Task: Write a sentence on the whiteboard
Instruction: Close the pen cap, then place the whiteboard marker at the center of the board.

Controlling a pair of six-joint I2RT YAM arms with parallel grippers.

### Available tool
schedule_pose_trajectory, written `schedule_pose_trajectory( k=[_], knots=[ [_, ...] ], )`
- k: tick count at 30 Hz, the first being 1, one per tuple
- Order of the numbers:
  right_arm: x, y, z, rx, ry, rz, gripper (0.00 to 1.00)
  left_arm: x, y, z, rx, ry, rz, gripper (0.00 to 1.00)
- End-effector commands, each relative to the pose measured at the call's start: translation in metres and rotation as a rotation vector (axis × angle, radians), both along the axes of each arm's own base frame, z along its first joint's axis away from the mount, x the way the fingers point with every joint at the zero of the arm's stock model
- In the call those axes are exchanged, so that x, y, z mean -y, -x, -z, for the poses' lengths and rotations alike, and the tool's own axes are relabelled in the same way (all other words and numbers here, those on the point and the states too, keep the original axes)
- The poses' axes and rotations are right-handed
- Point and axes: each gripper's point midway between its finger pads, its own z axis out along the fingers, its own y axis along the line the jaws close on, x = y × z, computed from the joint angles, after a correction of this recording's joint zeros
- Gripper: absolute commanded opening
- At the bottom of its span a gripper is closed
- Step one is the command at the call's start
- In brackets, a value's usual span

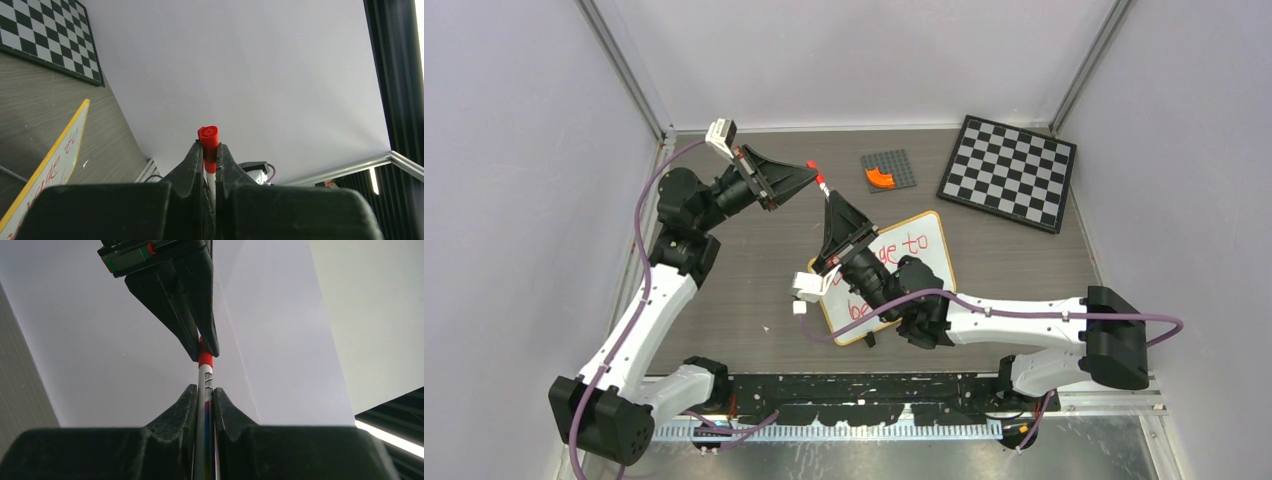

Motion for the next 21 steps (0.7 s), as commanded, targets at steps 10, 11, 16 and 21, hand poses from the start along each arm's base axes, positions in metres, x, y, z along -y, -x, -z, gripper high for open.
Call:
schedule_pose_trajectory(
  k=[10, 11, 16, 21],
  knots=[
    [0.007, -0.012, -0.07, 0.175, -0.159, -0.002, 0.0, 0.039, 0.071, 0.034, 0.01, -0.125, 0.359, 0.0],
    [0.006, -0.01, -0.07, 0.178, -0.16, -0.017, 0.0, 0.04, 0.072, 0.035, 0.013, -0.129, 0.365, 0.0],
    [0.004, -0.007, -0.057, 0.167, -0.13, -0.048, 0.0, 0.038, 0.067, 0.029, 0.037, -0.118, 0.341, 0.0],
    [0.008, -0.005, -0.046, 0.159, -0.107, -0.052, 0.17, 0.014, 0.026, -0.002, 0.046, -0.048, 0.21, 0.0]
  ],
)
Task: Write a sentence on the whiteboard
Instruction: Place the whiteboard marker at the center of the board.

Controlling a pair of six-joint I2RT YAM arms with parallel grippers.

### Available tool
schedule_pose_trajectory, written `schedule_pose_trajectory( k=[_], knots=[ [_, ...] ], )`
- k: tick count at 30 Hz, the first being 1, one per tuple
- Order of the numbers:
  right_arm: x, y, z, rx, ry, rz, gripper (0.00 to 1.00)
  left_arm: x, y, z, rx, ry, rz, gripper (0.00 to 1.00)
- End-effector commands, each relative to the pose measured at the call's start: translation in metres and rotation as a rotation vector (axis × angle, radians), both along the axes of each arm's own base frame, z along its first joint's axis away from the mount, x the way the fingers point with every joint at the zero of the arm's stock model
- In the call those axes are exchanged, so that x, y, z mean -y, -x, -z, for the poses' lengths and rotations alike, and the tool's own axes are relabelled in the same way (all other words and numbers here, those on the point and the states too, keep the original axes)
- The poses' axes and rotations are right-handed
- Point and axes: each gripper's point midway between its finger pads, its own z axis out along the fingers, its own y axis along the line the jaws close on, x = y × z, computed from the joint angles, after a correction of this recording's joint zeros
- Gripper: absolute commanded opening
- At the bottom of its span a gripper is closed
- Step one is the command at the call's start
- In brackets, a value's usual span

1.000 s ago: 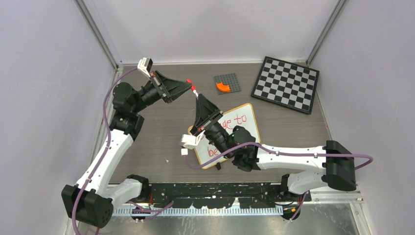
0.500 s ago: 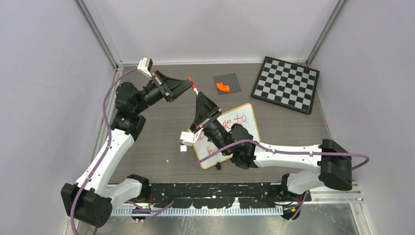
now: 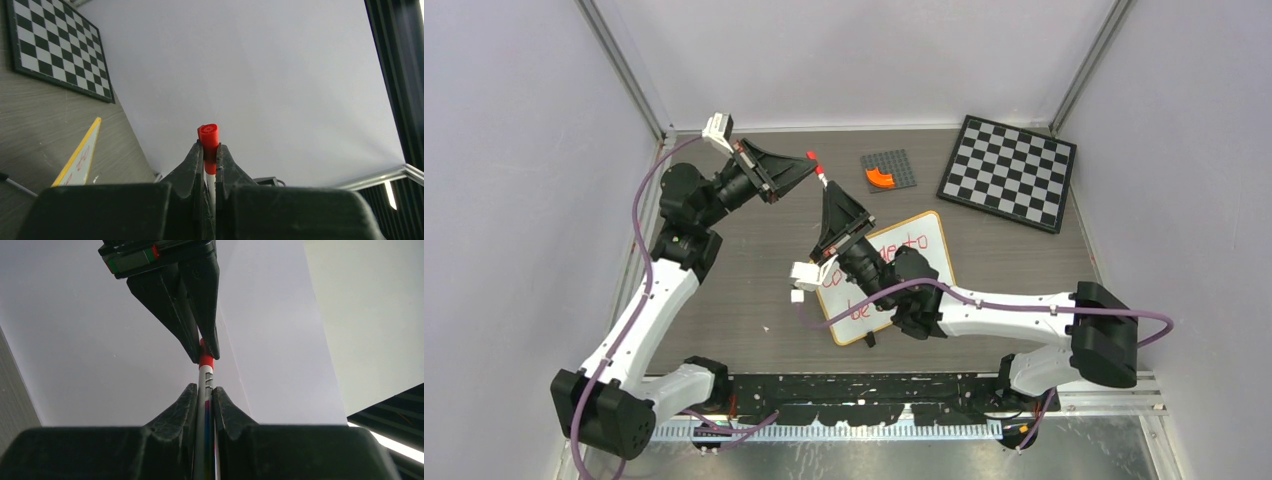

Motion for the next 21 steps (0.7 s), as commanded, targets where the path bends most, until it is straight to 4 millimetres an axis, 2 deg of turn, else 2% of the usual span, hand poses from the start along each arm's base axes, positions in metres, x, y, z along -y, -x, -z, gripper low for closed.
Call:
schedule_pose_trajectory(
  k=[1, 7, 12, 15, 18, 19, 21],
  knots=[
    [0.013, 0.015, -0.045, 0.116, -0.118, -0.078, 0.21, 0.009, 0.036, -0.009, 0.016, -0.032, 0.279, 0.0],
    [0.019, 0.016, -0.031, 0.101, -0.088, -0.074, 0.51, -0.019, -0.008, -0.058, 0.07, 0.053, 0.125, 0.0],
    [0.023, 0.021, -0.015, 0.089, -0.051, -0.094, 0.76, -0.034, -0.039, -0.072, 0.072, 0.112, 0.026, 0.0],
    [0.032, 0.019, -0.014, 0.038, -0.073, -0.078, 0.81, -0.049, -0.057, -0.057, 0.073, 0.02, -0.027, 0.0],
    [0.057, 0.004, -0.02, -0.119, -0.169, 0.013, 0.83, -0.071, -0.07, -0.021, 0.059, -0.167, -0.09, 0.0],
    [0.069, -0.002, -0.03, -0.191, -0.244, 0.035, 0.83, -0.086, -0.077, -0.007, 0.05, -0.243, -0.13, 0.0],
    [0.091, -0.016, -0.033, -0.321, -0.331, 0.108, 0.84, -0.103, -0.082, 0.015, 0.066, -0.419, -0.165, 0.0]
  ],
)
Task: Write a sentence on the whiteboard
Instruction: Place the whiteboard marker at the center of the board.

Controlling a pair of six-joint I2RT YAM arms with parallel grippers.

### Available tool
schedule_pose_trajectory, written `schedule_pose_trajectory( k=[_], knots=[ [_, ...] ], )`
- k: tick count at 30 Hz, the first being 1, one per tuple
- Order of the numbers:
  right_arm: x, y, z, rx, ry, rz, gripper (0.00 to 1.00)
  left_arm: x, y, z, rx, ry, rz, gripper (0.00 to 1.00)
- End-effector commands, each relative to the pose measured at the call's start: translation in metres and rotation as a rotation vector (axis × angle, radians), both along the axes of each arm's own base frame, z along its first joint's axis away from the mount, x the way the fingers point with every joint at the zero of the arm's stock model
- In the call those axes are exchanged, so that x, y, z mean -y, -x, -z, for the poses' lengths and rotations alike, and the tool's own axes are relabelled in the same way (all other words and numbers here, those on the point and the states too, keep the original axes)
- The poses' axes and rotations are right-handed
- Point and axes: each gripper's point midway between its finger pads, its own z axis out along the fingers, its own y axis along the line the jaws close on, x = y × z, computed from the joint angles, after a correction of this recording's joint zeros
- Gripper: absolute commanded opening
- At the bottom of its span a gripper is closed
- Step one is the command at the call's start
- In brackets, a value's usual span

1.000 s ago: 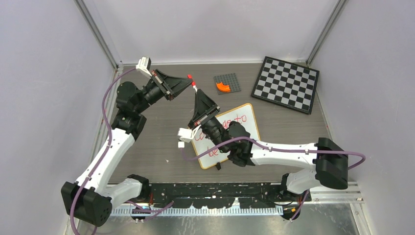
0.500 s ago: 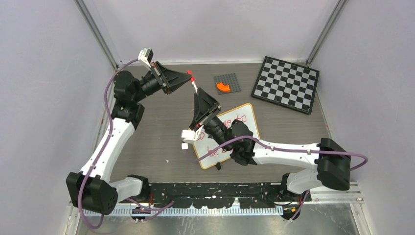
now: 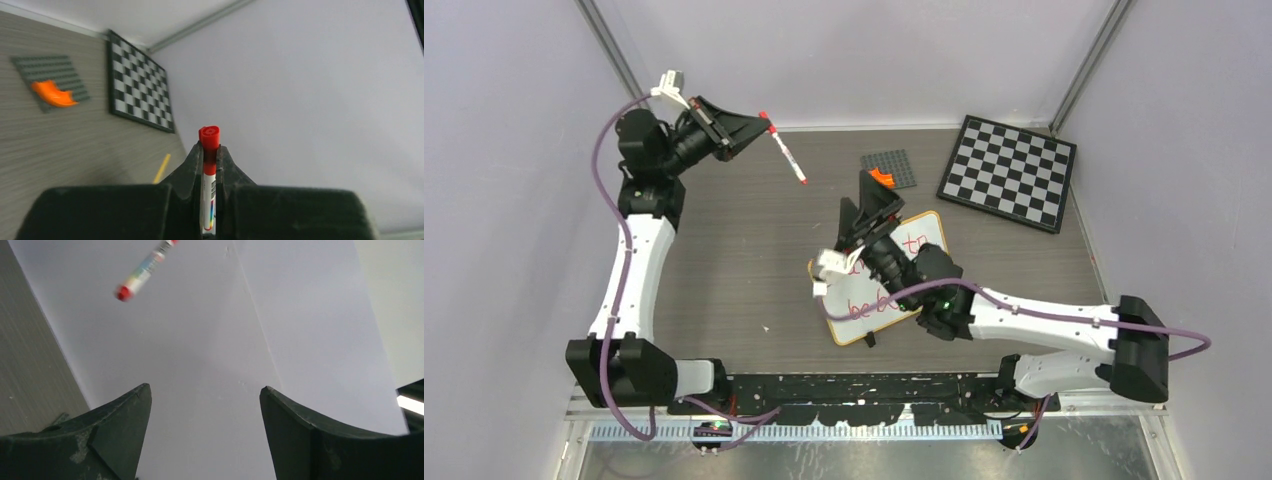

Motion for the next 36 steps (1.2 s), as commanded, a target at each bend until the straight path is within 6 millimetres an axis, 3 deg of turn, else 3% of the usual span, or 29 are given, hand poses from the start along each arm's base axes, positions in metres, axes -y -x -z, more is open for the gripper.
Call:
schedule_pose_trajectory(
  k=[1, 5, 11, 15, 18, 27, 36],
  knots=[
    [0.07, -0.025, -0.047, -0.278, -0.338, 0.173, 0.84, -0.037, -0.002, 0.05, 0.028, -0.401, -0.056, 0.0],
    [0.118, -0.052, -0.038, -0.552, -0.452, 0.291, 0.84, -0.069, 0.0, 0.115, -0.04, -0.769, -0.027, 0.0],
    [0.191, -0.085, -0.003, -0.866, -0.561, 0.503, 0.85, -0.097, 0.019, 0.198, -0.172, -1.033, 0.161, 0.0],
    [0.234, -0.102, 0.033, -1.077, -0.662, 0.608, 0.85, -0.112, 0.035, 0.243, -0.276, -1.133, 0.272, 0.0],
    [0.271, -0.102, 0.069, -1.249, -0.749, 0.666, 0.85, -0.118, 0.048, 0.273, -0.328, -1.176, 0.343, 0.0],
    [0.314, -0.071, 0.17, -1.643, -0.904, 0.699, 0.85, -0.146, 0.067, 0.352, -0.457, -1.318, 0.424, 0.0],
    [0.328, -0.047, 0.222, -1.723, -0.891, 0.774, 0.86, -0.151, 0.072, 0.4, -0.532, -1.355, 0.442, 0.0]
  ],
)
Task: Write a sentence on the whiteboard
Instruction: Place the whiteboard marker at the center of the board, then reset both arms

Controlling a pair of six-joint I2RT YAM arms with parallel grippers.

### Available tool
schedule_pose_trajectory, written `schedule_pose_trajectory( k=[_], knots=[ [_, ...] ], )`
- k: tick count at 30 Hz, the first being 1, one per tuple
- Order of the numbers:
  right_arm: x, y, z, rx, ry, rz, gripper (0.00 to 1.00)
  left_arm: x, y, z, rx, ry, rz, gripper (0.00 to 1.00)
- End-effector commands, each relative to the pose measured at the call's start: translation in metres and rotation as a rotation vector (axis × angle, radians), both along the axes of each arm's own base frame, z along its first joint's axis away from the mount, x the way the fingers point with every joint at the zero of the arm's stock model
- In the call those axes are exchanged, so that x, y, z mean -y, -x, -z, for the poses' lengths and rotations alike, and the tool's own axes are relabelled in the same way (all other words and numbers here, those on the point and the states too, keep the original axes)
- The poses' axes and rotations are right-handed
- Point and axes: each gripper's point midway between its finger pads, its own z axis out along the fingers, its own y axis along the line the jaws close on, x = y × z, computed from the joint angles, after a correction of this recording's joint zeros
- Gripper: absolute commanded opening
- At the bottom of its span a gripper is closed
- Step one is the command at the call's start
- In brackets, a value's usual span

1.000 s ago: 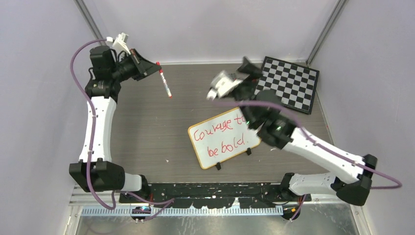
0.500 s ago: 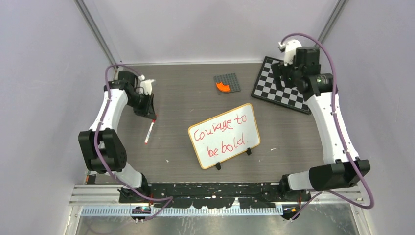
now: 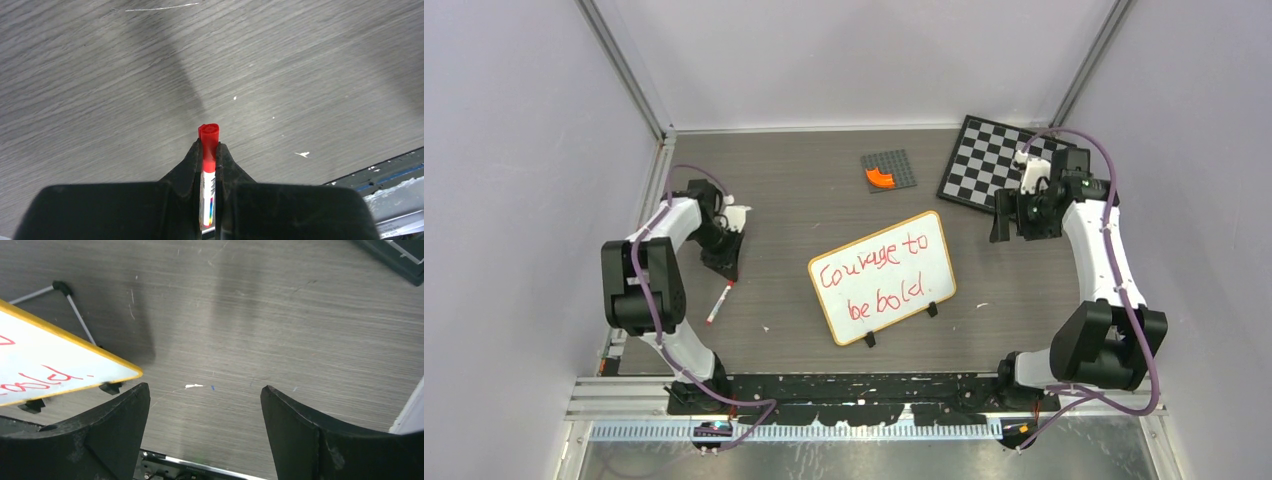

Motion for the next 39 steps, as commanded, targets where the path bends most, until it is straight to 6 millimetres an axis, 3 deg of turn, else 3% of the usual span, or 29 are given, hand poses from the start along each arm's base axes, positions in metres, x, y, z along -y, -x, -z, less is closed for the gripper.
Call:
schedule_pose_trajectory(
  k=[1, 5, 12, 16, 21, 26, 30, 34, 39],
  knots=[
    [-0.002, 0.003, 0.001, 0.04, -0.008, -0.019, 0.86, -0.005, -0.011, 0.017, 0.038, -0.04, 0.011, 0.0],
    [-0.002, 0.007, 0.012, 0.027, -0.005, -0.035, 0.87, -0.003, -0.007, 0.027, 0.012, -0.055, 0.015, 0.05],
    [-0.002, 0.013, 0.022, -0.009, -0.005, -0.052, 0.88, 0.001, -0.001, 0.025, 0.005, -0.052, 0.018, 0.33],
    [-0.006, 0.018, 0.02, -0.033, -0.02, -0.085, 0.89, 0.006, -0.003, -0.001, 0.025, -0.021, 0.032, 0.53],
    [-0.01, 0.011, -0.002, 0.005, -0.058, -0.112, 0.91, 0.01, -0.02, -0.057, 0.124, 0.036, 0.042, 0.97],
    [0.006, -0.006, -0.029, 0.048, -0.113, -0.068, 0.91, 0.005, -0.046, -0.12, 0.274, 0.126, -0.037, 1.0],
    [0.033, -0.018, -0.047, 0.09, -0.149, -0.007, 0.92, -0.023, -0.065, -0.156, 0.417, 0.143, -0.186, 1.0],
    [0.048, -0.022, -0.054, 0.102, -0.184, 0.032, 0.92, -0.055, -0.07, -0.17, 0.477, 0.152, -0.322, 1.0],
    [0.044, -0.022, -0.047, 0.083, -0.22, 0.034, 0.92, -0.078, -0.073, -0.169, 0.526, 0.137, -0.417, 1.0]
  ],
)
